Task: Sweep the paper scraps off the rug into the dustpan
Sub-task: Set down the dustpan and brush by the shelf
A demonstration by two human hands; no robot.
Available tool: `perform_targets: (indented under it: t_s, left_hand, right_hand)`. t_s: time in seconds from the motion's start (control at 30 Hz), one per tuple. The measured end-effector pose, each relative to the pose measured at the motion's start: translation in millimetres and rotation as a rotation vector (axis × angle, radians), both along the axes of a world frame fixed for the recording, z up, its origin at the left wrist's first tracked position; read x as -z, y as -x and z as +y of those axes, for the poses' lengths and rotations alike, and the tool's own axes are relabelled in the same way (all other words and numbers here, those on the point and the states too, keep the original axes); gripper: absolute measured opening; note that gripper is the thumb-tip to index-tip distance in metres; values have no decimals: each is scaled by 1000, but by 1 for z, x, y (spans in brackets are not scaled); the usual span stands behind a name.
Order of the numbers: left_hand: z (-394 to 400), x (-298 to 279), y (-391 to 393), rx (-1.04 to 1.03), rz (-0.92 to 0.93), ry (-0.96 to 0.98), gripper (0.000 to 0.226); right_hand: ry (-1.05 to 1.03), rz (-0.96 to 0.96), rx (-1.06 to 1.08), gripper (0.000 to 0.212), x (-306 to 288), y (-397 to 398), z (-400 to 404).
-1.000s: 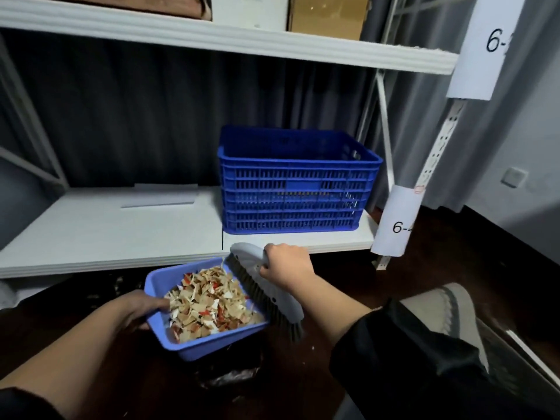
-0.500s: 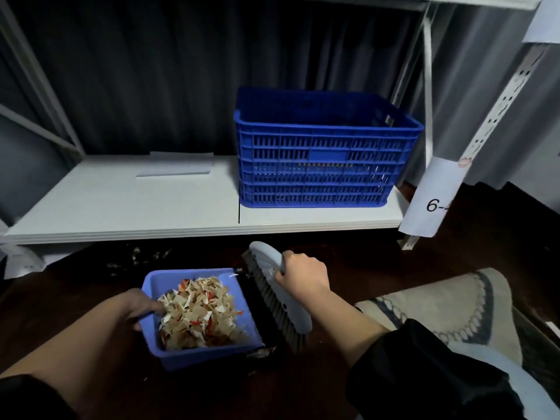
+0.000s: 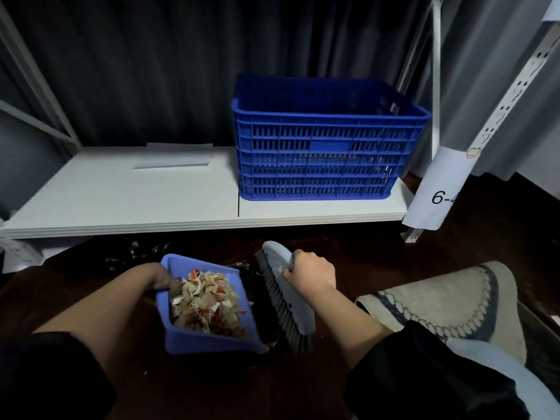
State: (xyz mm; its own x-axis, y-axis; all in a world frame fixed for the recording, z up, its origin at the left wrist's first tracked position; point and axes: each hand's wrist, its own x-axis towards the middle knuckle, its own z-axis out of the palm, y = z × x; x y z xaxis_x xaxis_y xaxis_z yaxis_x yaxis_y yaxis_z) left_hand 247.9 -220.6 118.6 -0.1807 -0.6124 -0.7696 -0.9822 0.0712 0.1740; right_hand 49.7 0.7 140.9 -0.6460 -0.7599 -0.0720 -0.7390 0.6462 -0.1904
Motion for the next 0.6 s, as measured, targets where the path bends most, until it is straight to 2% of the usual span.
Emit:
perform_targets:
  t_s: [0.07,0.17,0.27,0.43,0.53,0.6]
  left_hand:
    - [0,0,8,27,-45,-8,25]
    - [-3,1,15,40,-79,-39,20]
    - [-7,4,19,87,-94,-31,29]
    - [-5,3,25,82,-78,-26,13]
    - [-1,0,28,88,-134,-95,25]
    - [1,-6,28,78,-158,-136,26]
  right_hand:
    - [-6,4,13,35,1,3,2]
    - [-15,3,33,34,4,6,4]
    - [-23,-4,50,33,4,9,5]
    - [-40,-21,58,33,6,10,7]
    - [-53,-21,47,36,6,9,7]
    - [-66,-23,30,38,6,8,7]
